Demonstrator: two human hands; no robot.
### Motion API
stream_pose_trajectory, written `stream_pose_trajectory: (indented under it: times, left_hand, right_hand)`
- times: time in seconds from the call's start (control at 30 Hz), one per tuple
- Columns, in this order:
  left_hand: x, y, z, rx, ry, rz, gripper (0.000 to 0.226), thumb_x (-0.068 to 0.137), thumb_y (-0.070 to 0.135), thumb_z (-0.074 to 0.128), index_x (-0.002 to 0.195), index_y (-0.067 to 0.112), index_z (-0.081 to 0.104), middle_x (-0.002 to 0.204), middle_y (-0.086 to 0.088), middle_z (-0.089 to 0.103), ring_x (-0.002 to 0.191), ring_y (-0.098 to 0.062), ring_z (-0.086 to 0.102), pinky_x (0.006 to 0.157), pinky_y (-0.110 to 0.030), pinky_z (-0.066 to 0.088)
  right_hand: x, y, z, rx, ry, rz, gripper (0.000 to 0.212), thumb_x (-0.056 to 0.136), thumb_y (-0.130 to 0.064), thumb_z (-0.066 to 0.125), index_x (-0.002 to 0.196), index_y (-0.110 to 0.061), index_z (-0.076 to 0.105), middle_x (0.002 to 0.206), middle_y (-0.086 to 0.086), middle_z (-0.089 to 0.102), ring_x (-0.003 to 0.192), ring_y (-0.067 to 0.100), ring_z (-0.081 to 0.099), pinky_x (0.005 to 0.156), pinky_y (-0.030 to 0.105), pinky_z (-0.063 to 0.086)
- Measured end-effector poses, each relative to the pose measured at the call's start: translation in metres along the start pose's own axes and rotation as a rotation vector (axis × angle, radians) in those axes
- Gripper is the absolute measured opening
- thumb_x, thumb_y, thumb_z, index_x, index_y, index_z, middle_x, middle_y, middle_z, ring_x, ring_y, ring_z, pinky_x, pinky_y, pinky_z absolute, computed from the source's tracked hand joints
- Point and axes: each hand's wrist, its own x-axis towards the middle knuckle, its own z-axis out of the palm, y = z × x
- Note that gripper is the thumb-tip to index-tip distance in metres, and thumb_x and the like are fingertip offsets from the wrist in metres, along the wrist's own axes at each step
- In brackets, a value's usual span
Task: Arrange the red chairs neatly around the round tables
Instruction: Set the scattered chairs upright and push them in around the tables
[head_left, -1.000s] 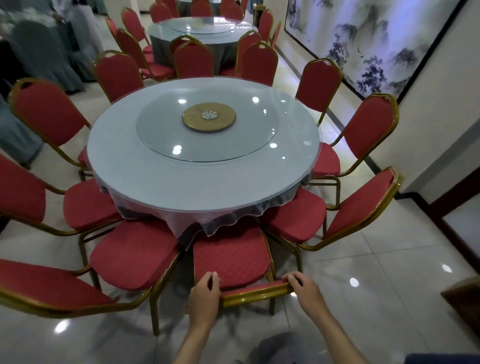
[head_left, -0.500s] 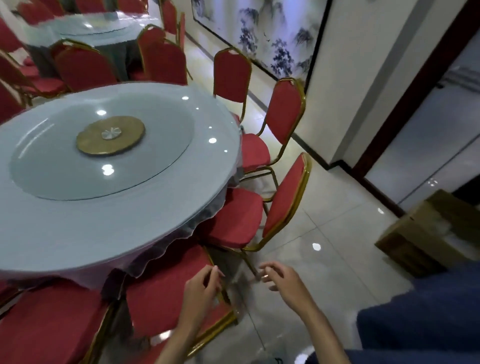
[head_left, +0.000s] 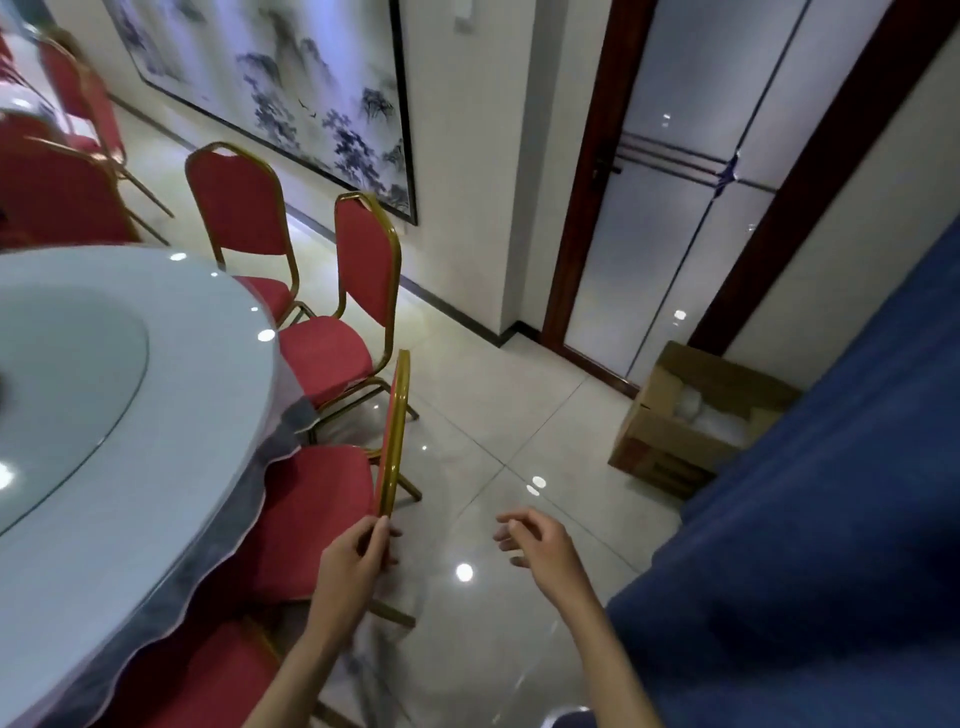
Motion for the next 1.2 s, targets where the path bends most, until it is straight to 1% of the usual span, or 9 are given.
stream_pose_trajectory:
  times: [0.2,0.47,0.57,0.67,0.77,0.87,0.93,1.1,1.2]
  left_hand:
    - [0.050,0.055,0.023,-0.012,0.001,0.087,0.027,0.106,0.017,0.054,0.086,0.018,0.074,0.071,-0.004,0.071,0.061,-0.013,0.065,0.058,-0.021,0.052]
    - [0.132,0.087,0.048,-0.092,0.058,0.067,0.028,0.107,0.016,0.051,0.089,0.011,0.072,0.072,-0.009,0.070,0.061,-0.011,0.066,0.058,-0.016,0.051]
    - [0.189,0.091,0.063,-0.161,0.094,0.059,0.027,0.107,0.016,0.051,0.092,0.009,0.072,0.072,-0.013,0.068,0.062,-0.019,0.065,0.056,-0.020,0.052]
    - [0.251,0.094,0.073,-0.186,0.153,0.024,0.028,0.107,0.021,0.051,0.090,0.017,0.073,0.073,-0.012,0.067,0.068,-0.031,0.065,0.056,-0.035,0.054]
    - [0.300,0.095,0.082,-0.177,0.187,0.028,0.029,0.107,0.023,0.051,0.089,0.022,0.073,0.073,-0.007,0.068,0.069,-0.028,0.065,0.063,-0.042,0.054]
    - [0.341,0.100,0.079,-0.162,0.199,0.023,0.029,0.108,0.026,0.050,0.089,0.022,0.072,0.074,-0.006,0.067,0.070,-0.022,0.065,0.067,-0.038,0.054]
    - [0.360,0.102,0.069,-0.181,0.269,-0.005,0.029,0.108,0.026,0.048,0.090,0.022,0.071,0.076,-0.005,0.067,0.071,-0.019,0.065,0.067,-0.031,0.054]
    - [0.380,0.100,0.042,-0.216,0.474,-0.112,0.030,0.107,0.025,0.050,0.088,0.020,0.072,0.075,-0.003,0.068,0.069,-0.016,0.065,0.063,-0.024,0.052]
    - [0.381,0.083,0.029,-0.169,0.579,-0.179,0.030,0.107,0.028,0.050,0.088,0.024,0.072,0.076,0.000,0.069,0.069,-0.011,0.065,0.061,-0.020,0.050]
  right_hand:
    - [0.044,-0.021,-0.035,0.062,0.046,-0.035,0.019,0.103,-0.014,0.054,0.106,-0.018,0.073,0.093,0.000,0.078,0.092,0.018,0.073,0.082,0.036,0.059]
    - [0.134,-0.028,-0.044,0.147,0.026,0.032,0.022,0.105,-0.011,0.051,0.106,-0.015,0.072,0.093,0.003,0.077,0.091,0.020,0.074,0.079,0.035,0.058]
    - [0.184,-0.032,-0.036,0.127,-0.030,0.075,0.021,0.104,-0.012,0.052,0.105,-0.016,0.073,0.092,0.004,0.078,0.089,0.020,0.073,0.075,0.030,0.057]
    - [0.240,-0.048,-0.029,0.088,-0.080,0.107,0.020,0.103,-0.011,0.053,0.104,-0.015,0.073,0.090,0.005,0.078,0.086,0.020,0.072,0.071,0.027,0.054]
    - [0.288,-0.077,-0.020,0.026,-0.162,0.114,0.021,0.102,-0.010,0.053,0.103,-0.014,0.073,0.090,0.006,0.079,0.083,0.018,0.070,0.069,0.026,0.053]
    - [0.341,-0.112,-0.005,-0.036,-0.231,0.051,0.020,0.102,-0.012,0.054,0.104,-0.015,0.074,0.092,0.005,0.079,0.082,0.015,0.071,0.070,0.024,0.054]
    - [0.371,-0.138,0.009,-0.086,-0.297,0.004,0.020,0.103,-0.013,0.054,0.105,-0.016,0.073,0.092,0.004,0.079,0.083,0.014,0.072,0.072,0.024,0.055]
    - [0.425,-0.184,0.042,-0.159,-0.450,-0.098,0.019,0.104,-0.017,0.054,0.107,-0.018,0.072,0.093,0.003,0.077,0.090,0.020,0.073,0.084,0.039,0.060]
    - [0.448,-0.199,0.067,-0.203,-0.577,-0.136,0.018,0.104,-0.017,0.055,0.108,-0.018,0.072,0.095,0.002,0.077,0.094,0.019,0.073,0.086,0.039,0.059]
